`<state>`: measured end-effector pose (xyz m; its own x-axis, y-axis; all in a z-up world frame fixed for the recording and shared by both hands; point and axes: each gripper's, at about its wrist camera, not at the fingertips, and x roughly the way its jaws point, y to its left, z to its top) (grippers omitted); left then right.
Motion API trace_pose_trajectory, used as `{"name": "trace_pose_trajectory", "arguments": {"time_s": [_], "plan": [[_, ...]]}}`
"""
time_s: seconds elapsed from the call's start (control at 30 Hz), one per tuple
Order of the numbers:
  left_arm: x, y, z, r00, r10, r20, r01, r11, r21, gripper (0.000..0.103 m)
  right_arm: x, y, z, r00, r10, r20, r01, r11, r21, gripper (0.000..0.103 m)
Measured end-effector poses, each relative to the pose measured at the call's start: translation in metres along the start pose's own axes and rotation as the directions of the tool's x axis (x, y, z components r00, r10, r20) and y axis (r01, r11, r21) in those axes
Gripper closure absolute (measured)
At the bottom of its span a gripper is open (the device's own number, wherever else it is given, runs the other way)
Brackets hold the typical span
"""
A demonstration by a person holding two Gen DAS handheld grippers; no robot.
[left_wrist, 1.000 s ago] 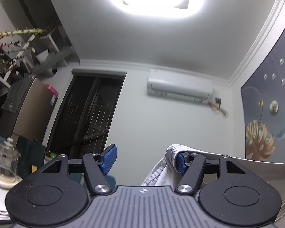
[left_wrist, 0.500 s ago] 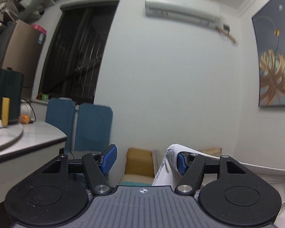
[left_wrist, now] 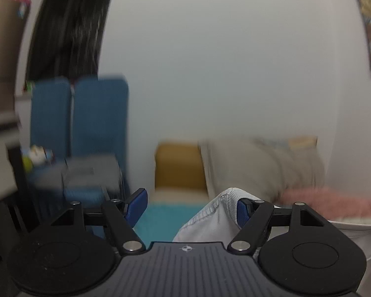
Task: Fold clothes
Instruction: 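Lower the unfolded T-shirt onto the bed with both grippers and release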
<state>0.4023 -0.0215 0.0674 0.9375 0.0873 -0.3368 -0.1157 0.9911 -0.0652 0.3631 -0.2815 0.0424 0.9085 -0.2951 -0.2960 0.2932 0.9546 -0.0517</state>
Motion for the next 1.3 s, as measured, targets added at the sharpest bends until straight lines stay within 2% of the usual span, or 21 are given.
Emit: {"name": "trace_pose_trajectory", "arguments": {"time_s": [0.1,0.17,0.27,0.33,0.37,0.4,0.5,0.7,0.77,0.87,0.93,1.03,1.13,1.3], "plan": [[0.04,0.01,-0.041,0.99,-0.042,-0.136,0.04,0.999,-0.015,0.023,0.062,0.017,-0.056,0.989,0.03,-0.147,-0.032,0.999,-0.014,0.0],[0.067,0.017,-0.069,0.972,-0.07,-0.225,0.065,0.997,-0.028,0.023,0.094,0.025,-0.092,0.954,0.097,-0.285,-0.103,0.995,-0.007,0.0],[0.107,0.027,-0.11,0.929,-0.112,-0.354,0.101,0.994,-0.051,0.022,0.109,0.038,-0.131,0.898,0.193,-0.396,-0.199,0.98,0.026,0.0],[0.134,0.034,-0.138,0.889,-0.14,-0.436,0.122,0.99,-0.07,0.015,0.104,0.04,-0.136,0.886,0.238,-0.399,-0.238,0.97,0.051,0.0],[0.133,0.038,-0.141,0.885,-0.15,-0.441,0.133,0.989,-0.069,0.014,0.098,0.04,-0.134,0.882,0.262,-0.393,-0.256,0.964,0.069,0.0],[0.124,0.042,-0.136,0.891,-0.157,-0.426,0.143,0.988,-0.064,0.012,0.091,0.04,-0.132,0.878,0.285,-0.385,-0.274,0.958,0.086,0.0],[0.086,0.048,-0.122,0.911,-0.171,-0.376,0.162,0.985,-0.057,0.007,0.055,0.027,-0.108,0.889,0.314,-0.333,-0.299,0.949,0.097,0.0],[-0.03,0.069,-0.108,0.947,-0.202,-0.25,0.198,0.979,-0.043,0.006,-0.043,0.008,-0.093,0.907,0.348,-0.237,-0.328,0.937,0.117,0.0],[-0.077,0.077,-0.115,0.959,-0.211,-0.191,0.212,0.977,-0.014,0.006,-0.081,0.002,-0.094,0.921,0.332,-0.203,-0.319,0.943,0.096,0.0],[-0.144,0.081,-0.131,0.974,-0.193,-0.118,0.202,0.977,0.066,0.006,-0.132,-0.013,-0.096,0.928,0.337,-0.16,-0.324,0.941,0.103,0.0],[-0.18,0.086,-0.142,0.977,-0.191,-0.096,0.199,0.976,0.082,0.006,-0.161,-0.025,-0.098,0.93,0.341,-0.134,-0.324,0.937,0.131,0.0],[-0.211,0.096,-0.156,0.974,-0.194,-0.115,0.201,0.978,0.056,0.006,-0.196,-0.039,-0.102,0.933,0.341,-0.114,-0.32,0.932,0.17,0.0],[-0.236,0.106,-0.169,0.97,-0.199,-0.14,0.204,0.979,0.022,0.006,-0.217,-0.048,-0.106,0.926,0.35,-0.141,-0.317,0.925,0.211,0.0],[-0.214,0.134,-0.178,0.95,-0.211,-0.228,0.19,0.975,-0.111,0.01,-0.232,-0.055,-0.112,0.871,0.467,-0.151,-0.395,0.851,0.346,0.0]]}}
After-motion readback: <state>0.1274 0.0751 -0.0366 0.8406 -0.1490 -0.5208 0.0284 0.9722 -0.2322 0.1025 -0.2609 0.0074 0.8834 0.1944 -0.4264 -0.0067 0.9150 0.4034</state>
